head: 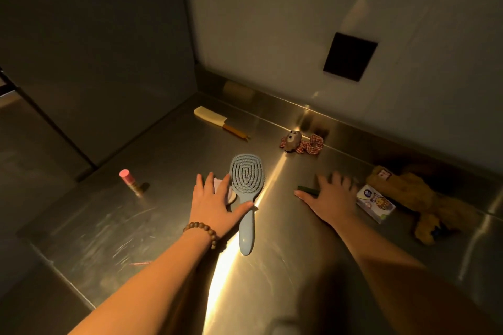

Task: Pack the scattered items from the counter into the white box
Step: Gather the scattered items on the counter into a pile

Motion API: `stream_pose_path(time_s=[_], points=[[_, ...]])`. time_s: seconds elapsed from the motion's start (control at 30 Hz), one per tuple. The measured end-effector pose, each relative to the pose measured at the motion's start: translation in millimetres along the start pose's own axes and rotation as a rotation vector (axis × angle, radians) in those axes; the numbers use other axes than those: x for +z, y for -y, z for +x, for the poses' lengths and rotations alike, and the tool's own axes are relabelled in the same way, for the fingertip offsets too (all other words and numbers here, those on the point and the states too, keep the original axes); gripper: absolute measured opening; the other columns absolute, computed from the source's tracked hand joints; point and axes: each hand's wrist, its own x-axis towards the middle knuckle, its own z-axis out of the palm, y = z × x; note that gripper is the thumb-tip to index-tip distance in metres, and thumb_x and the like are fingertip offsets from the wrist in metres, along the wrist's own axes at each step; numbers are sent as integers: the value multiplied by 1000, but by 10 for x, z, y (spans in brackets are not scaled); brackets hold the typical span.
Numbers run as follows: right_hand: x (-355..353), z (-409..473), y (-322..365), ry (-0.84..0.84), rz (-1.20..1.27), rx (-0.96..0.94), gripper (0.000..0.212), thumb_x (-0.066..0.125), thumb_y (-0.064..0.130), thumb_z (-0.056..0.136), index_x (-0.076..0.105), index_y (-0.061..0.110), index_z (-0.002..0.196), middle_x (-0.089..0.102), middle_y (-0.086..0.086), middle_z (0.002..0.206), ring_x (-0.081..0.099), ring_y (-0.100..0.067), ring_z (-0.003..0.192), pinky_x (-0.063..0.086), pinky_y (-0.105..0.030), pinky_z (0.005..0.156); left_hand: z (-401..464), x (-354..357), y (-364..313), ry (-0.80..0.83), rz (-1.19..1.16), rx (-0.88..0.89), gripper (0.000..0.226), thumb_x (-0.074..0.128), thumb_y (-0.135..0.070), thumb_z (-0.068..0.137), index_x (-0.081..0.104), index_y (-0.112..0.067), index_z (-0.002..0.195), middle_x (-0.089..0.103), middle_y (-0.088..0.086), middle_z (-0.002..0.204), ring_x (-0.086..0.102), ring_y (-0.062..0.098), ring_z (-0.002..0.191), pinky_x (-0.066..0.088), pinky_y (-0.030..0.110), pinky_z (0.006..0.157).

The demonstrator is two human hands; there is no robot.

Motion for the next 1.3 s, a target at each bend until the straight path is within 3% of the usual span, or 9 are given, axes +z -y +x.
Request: stream_pose_path(time_s=[0.13, 0.23, 0.33, 0.5, 0.67, 0.8, 1.13, 1.3], points=[[114, -169, -1, -168, 124, -137, 46, 40, 56, 90, 53, 29, 124, 52, -7, 124, 42, -27, 118, 34, -45, 100, -19, 102, -207, 14, -13, 34, 108, 21, -98, 53, 13, -39, 143, 12, 7, 155, -8, 32, 141, 5, 50, 112], [173, -323, 96, -231, 232, -185, 27, 47, 34, 93, 59, 27, 116, 56, -3, 115, 46, -23, 111, 38, -41, 97, -11, 99, -360, 53, 24, 33, 115, 20, -100, 48, 11, -38, 144, 9, 8, 155, -7, 36, 140, 2, 51, 111], [218, -463, 193, -235, 290, -174, 25, 48, 26, 93, 60, 24, 115, 56, -2, 111, 48, -22, 108, 38, -39, 99, 5, 76, -541, 122, 39, 39, 111, 28, -94, 51, 10, -37, 144, 7, 7, 155, -12, 38, 139, -2, 50, 111], [251, -711, 134, -245, 441, -120, 21, 53, 23, 91, 61, 23, 110, 57, 3, 104, 48, -14, 100, 44, -30, 89, -158, 120, -744, 159, 33, 69, 102, 47, -71, 57, 12, -31, 144, 6, 10, 155, -7, 40, 139, 6, 50, 112], [167, -1053, -106, -282, 581, -4, 21, 54, 19, 90, 61, 24, 109, 55, 5, 106, 48, -11, 102, 45, -27, 85, -410, 174, -774, 152, -13, 220, 92, 48, -67, 59, 22, -33, 141, 18, 7, 151, 8, 35, 138, 16, 46, 112], [62, -1402, -337, -340, 675, 91, 19, 56, 15, 90, 64, 22, 105, 55, 4, 104, 45, -8, 98, 35, -20, 77, -681, 234, -874, 183, -29, 341, 91, 46, -68, 57, 23, -35, 139, 19, 4, 150, 10, 32, 137, 19, 44, 111], [-95, -2426, -1020, -475, 720, 371, 19, 55, 11, 88, 64, 17, 104, 57, 2, 100, 45, -8, 93, 33, -19, 80, -1313, 544, -1542, 263, -23, 588, 92, 47, -70, 59, 22, -36, 140, 17, 4, 152, 9, 29, 137, 21, 43, 110], [-90, -3004, -1468, -559, 690, 517, 17, 59, 6, 84, 66, 11, 99, 61, -5, 95, 55, -20, 91, 43, -29, 79, -1668, 722, -2150, 386, -71, 685, 85, 52, -62, 64, 24, -35, 140, 13, 3, 152, 9, 29, 135, 21, 44, 110]])
